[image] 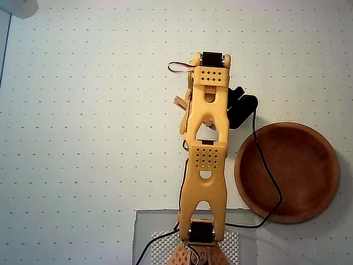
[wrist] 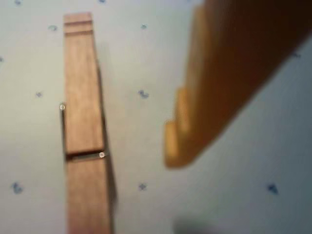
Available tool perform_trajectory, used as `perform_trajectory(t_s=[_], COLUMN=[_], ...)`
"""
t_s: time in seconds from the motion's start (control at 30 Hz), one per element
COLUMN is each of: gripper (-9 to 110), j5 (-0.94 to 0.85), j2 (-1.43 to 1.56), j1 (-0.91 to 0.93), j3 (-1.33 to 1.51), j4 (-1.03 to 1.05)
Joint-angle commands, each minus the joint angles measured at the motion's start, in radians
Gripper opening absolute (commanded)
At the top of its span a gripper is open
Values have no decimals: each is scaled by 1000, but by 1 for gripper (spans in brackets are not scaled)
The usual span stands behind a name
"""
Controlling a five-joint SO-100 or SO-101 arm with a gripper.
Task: Grasp a clothespin and put it in the bowl.
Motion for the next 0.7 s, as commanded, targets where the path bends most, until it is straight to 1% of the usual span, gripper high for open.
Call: perform_trajectory(t_s=[0.0,0.67], gripper=[43,43], j5=[-8,-9], j2=[37,-15], j1=[2,3], j3=[-9,-63], j4=[31,31])
